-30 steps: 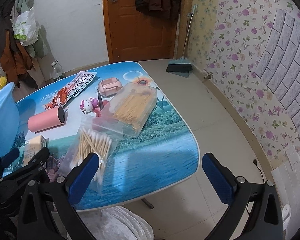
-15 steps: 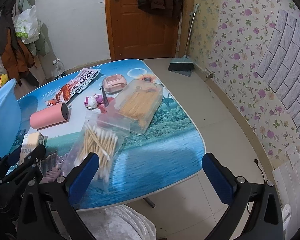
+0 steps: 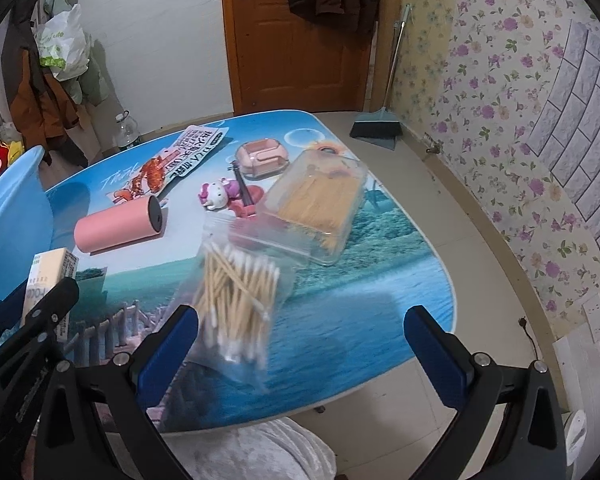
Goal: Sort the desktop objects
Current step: 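Grasp the cotton swab bag with the right gripper while the left gripper holds the tissue pack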
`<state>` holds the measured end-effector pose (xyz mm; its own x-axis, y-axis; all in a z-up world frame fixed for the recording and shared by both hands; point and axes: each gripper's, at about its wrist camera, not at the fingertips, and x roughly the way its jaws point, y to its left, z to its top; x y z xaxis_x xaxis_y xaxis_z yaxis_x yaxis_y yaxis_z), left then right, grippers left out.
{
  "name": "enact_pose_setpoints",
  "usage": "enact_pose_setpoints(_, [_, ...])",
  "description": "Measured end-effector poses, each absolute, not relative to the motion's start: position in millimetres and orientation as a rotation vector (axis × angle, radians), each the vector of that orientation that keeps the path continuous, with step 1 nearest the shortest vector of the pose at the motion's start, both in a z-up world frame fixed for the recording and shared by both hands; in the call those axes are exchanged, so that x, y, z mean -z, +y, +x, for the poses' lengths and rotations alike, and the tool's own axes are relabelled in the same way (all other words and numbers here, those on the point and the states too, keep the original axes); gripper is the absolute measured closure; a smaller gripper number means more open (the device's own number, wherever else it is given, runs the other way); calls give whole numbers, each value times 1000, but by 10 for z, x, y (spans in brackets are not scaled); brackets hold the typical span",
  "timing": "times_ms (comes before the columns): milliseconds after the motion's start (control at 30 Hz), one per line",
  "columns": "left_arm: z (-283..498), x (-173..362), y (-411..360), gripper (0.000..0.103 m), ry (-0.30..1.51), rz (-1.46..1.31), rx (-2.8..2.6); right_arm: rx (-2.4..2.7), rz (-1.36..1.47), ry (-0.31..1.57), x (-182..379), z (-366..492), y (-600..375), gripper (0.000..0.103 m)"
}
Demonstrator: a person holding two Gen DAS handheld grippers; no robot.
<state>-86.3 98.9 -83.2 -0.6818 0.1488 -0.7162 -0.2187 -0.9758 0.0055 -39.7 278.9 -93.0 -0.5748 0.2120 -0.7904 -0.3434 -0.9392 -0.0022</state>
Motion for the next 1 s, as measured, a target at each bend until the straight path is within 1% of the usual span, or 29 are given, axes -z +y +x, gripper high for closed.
enact_pose_setpoints(433, [-824, 832, 950, 58, 123, -1136, -2698, -2486, -1275, 182, 1149, -558, 2629, 0])
enact_pose_setpoints(533, [-825, 833, 944, 58, 121, -1136, -2698, -2488, -1265, 150, 1179, -569, 2587, 0])
enact_pose_setpoints(667, [-833, 832, 928, 58, 116, -1137, -2700, -2512, -1259, 223, 1210, -549, 2655, 0])
enact_pose_setpoints(700, [-832, 832, 922, 58, 115, -1137, -2700, -2519, -1257, 218, 1206, -548, 2652, 3])
enact_pose_setpoints(767, [-833, 830, 915, 58, 112, -1137, -2701, -2546, -1243, 198, 1185, -538, 2629, 14])
enact_pose_setpoints(800, [-828, 825, 912, 58, 111, -1137, -2701, -2557, -1237, 194, 1170, -530, 2615, 28])
enact_pose_setpoints(833, [-826, 821, 913, 58, 110, -1137, -2701, -2573, -1232, 189, 1157, -526, 2600, 44])
enact_pose_setpoints(867, [-825, 820, 912, 58, 111, -1136, -2700, -2593, -1232, 183, 1146, -525, 2580, 52])
enact_pose_setpoints(933, [-814, 808, 911, 58, 110, -1132, -2701, -2605, -1237, 180, 1144, -528, 2559, 63])
enact_pose_setpoints(967, [-805, 797, 908, 58, 111, -1127, -2702, -2609, -1240, 183, 1141, -529, 2558, 65])
enact_pose_setpoints(1000, [-798, 787, 906, 58, 111, -1123, -2703, -2615, -1240, 195, 1135, -521, 2570, 69])
